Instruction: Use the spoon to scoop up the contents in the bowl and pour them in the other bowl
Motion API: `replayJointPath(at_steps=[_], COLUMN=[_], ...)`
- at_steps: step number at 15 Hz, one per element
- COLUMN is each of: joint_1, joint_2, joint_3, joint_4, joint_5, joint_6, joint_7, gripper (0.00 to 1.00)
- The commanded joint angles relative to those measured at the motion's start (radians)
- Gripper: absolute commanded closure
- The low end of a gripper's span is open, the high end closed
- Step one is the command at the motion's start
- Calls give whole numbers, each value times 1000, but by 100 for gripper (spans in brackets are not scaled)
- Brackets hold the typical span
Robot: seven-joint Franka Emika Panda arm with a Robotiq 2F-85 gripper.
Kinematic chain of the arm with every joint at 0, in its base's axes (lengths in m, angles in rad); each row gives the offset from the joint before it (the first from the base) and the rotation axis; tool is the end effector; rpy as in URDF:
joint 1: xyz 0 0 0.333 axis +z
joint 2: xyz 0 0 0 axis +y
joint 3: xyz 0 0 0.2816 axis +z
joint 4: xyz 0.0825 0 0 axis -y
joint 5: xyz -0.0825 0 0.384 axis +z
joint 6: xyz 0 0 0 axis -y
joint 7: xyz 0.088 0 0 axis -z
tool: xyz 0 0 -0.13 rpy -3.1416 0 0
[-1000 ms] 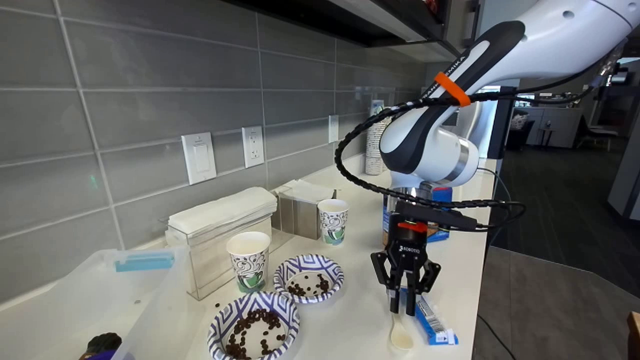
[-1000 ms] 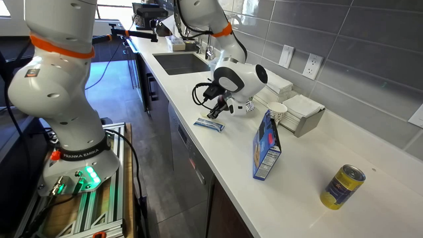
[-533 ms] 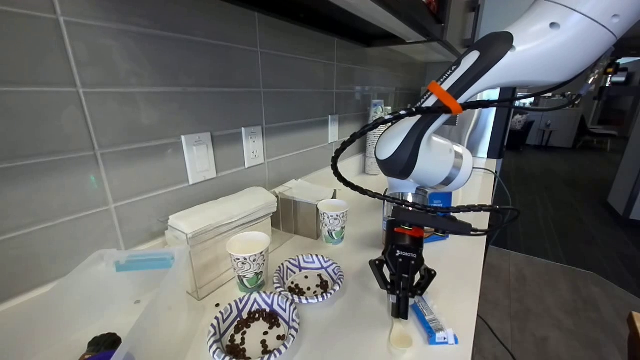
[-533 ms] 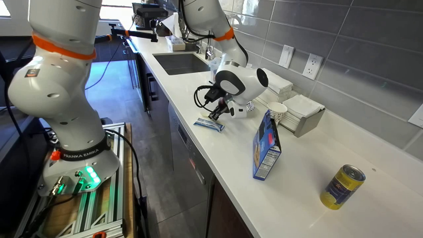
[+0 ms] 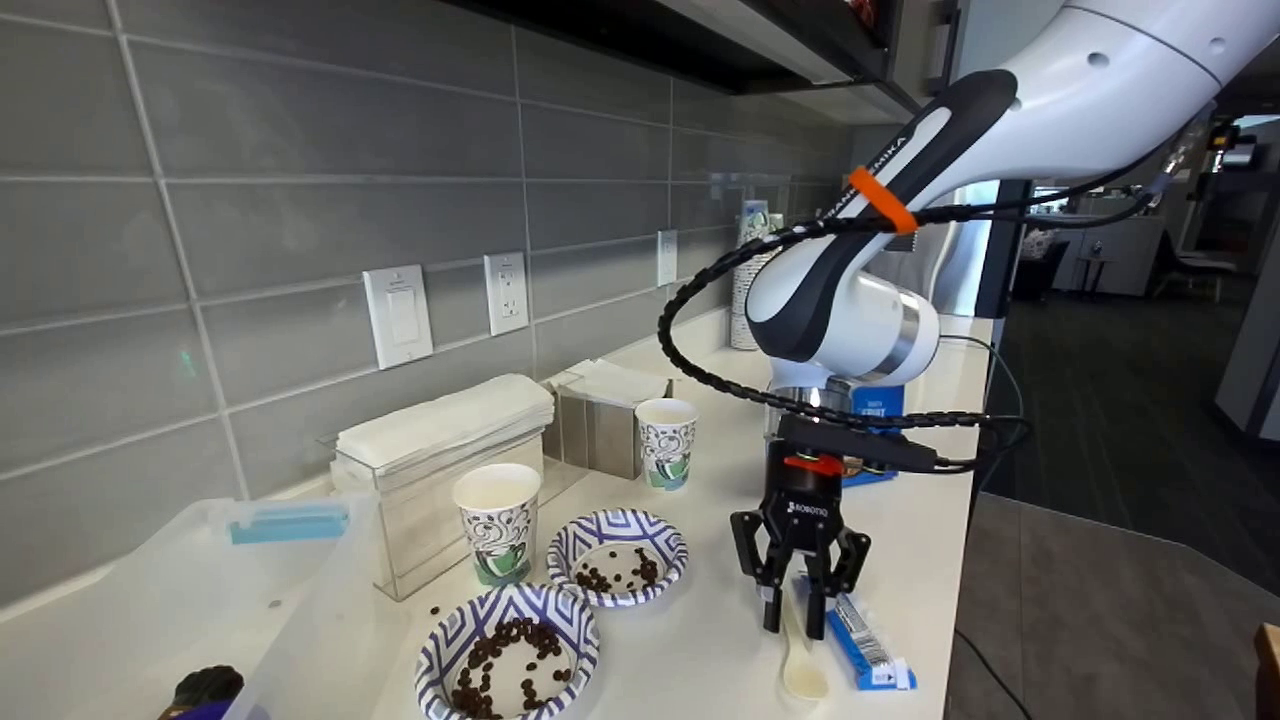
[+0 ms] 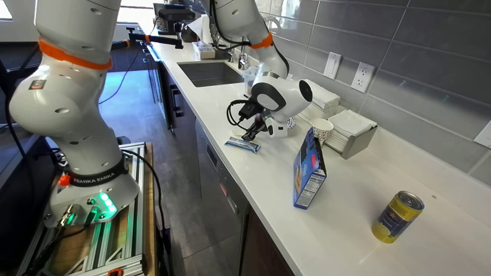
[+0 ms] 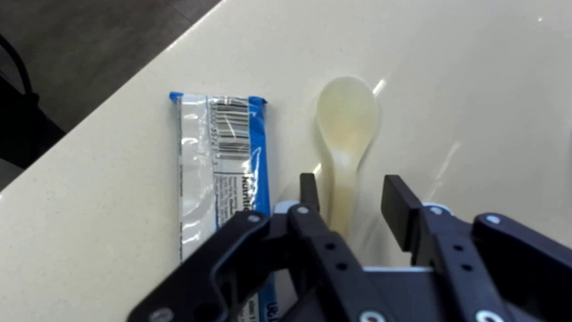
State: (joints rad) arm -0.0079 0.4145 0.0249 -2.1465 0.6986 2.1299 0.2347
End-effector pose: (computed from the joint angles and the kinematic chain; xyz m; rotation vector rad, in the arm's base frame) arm 0.5059 0.0504 0.1355 -2.4449 0.9323 0.6397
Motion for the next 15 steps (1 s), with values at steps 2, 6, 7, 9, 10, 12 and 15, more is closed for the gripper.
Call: replayJointPath(at_steps=[2, 6, 7, 9, 10, 12, 15], joint_1=[-5, -5, -6, -9, -12, -15, -16], joint_2=[23, 31, 37, 49, 56, 71, 93], joint_3=[0, -5, -9, -16, -19, -29, -41], joint_4=[20, 24, 28, 37, 42, 53, 81], joint_5=[21, 14, 13, 7, 6, -5, -6], joint_6=[-10, -6, -9, -20, -31, -70, -114], joint_7=[-11, -1, 7, 26, 38, 76, 111], gripper=[58, 67, 70, 75, 77, 76, 82])
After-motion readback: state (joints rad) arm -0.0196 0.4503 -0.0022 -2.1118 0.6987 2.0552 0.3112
